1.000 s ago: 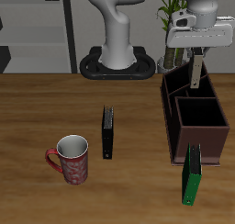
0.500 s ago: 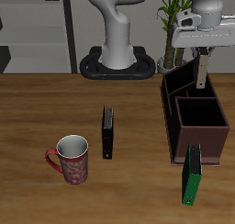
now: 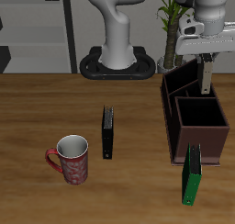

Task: Place the yellow book into the left desk caddy's back compartment

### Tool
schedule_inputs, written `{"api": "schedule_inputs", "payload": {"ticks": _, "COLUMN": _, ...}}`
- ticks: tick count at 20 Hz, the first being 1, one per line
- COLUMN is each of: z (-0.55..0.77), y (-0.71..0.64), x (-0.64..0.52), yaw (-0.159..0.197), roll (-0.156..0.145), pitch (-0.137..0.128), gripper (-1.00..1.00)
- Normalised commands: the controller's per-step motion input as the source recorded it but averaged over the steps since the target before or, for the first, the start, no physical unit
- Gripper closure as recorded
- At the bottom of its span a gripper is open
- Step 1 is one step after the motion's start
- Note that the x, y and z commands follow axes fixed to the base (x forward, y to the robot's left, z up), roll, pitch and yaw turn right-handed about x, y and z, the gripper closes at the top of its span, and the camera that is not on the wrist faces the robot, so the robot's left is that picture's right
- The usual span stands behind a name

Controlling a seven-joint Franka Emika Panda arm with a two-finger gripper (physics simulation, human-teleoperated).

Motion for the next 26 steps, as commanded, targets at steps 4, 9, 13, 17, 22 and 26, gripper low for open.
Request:
{"api": "schedule_inputs", "payload": {"ticks": 4, "z": -0.18, "y": -0.04, "x": 0.05, "yaw": -0.001, "roll": -0.008, "pitch": 0.012, "gripper": 1.0}}
{"api": "schedule_inputs", "payload": {"ticks": 9, "z": -0.12, "y": -0.06, "x": 0.08, "yaw": 0.004, "roll": -0.009, "pitch": -0.001, "gripper": 1.0}}
{"api": "schedule_inputs", "payload": {"ticks": 13, "z": -0.2, "y": -0.05, "x": 0.05, "yaw": -0.009, "roll": -0.004, "pitch": 0.023, "gripper": 1.0}}
{"api": "schedule_inputs", "payload": {"ticks": 17, "z": -0.22, "y": -0.01, "x": 0.02, "yaw": -0.002, "roll": 0.002, "pitch": 0.031, "gripper": 1.0}}
{"api": "schedule_inputs", "payload": {"ticks": 22, "z": -0.32, "y": 0.02, "x": -0.04, "yaw": -0.027, "roll": 0.005, "pitch": 0.029, "gripper": 1.0}}
{"api": "schedule_inputs", "payload": {"ticks": 26, "z": -0.38, "y": 0.11, "x": -0.09, "yaw": -0.007, "roll": 0.038, "pitch": 0.04, "gripper": 1.0}}
